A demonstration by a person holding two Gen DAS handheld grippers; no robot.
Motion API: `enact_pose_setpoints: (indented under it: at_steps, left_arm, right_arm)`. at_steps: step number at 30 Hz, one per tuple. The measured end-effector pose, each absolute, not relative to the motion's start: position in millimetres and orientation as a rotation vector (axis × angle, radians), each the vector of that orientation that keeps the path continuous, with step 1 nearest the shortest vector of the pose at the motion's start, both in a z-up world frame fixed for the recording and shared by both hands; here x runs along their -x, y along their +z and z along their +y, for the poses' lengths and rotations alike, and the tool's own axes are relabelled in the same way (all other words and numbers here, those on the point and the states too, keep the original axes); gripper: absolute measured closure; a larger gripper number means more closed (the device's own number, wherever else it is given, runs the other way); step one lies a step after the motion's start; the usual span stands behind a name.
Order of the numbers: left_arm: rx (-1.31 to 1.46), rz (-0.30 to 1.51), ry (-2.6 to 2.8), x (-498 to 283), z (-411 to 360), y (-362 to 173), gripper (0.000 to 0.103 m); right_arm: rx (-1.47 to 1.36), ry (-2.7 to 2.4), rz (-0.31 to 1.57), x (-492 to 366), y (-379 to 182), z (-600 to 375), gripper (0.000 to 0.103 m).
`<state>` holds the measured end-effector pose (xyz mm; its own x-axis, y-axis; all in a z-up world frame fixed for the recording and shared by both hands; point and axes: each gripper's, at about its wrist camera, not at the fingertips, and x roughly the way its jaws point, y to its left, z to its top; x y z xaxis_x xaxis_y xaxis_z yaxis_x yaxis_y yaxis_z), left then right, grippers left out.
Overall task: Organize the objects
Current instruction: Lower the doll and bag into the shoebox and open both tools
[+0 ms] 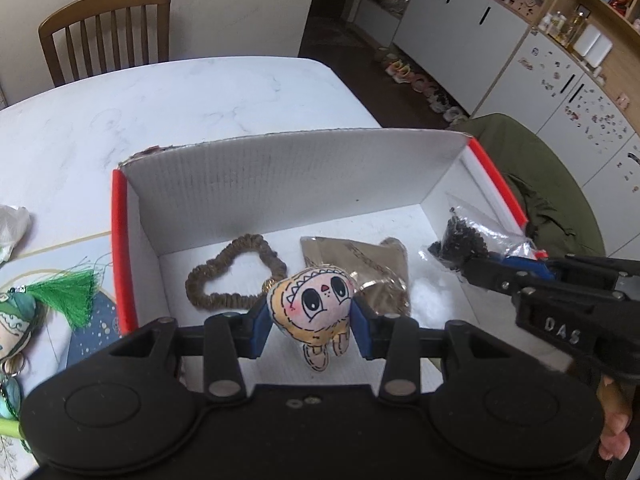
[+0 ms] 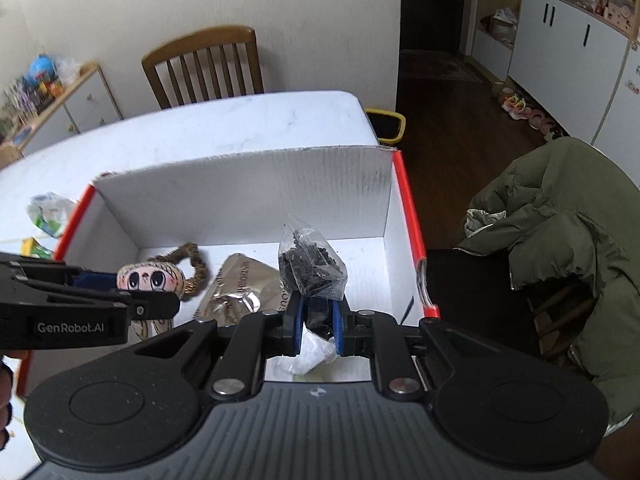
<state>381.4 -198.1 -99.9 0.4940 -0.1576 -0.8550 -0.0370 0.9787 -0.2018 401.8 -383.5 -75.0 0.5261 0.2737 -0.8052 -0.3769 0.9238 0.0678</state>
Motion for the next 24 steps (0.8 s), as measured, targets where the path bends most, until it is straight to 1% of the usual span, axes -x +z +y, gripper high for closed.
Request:
enact_pose_setpoints:
  at_steps: [11, 16, 20, 24]
  left_arm:
    - [0.163, 1.107, -0.026, -411, -202, -122, 0.062]
    - [0.141, 1.133, -0.028, -421, -207, -129, 0.063]
    - [0.127, 1.167, -0.028, -425, -207, -136, 0.065]
    - [0.129, 1.188, -0.021, -427, -204, -142, 0.064]
  right_arm:
    - [0.197, 0.354, 0.99, -419, -98, -369, 0.089]
    - [0.199, 0.367, 0.997, -421, -101, -372, 0.088]
    - [0.188, 0.375, 0.997, -421, -100, -374, 0.088]
    - [0.188, 0.384, 1.001, -420, -99, -376, 0.088]
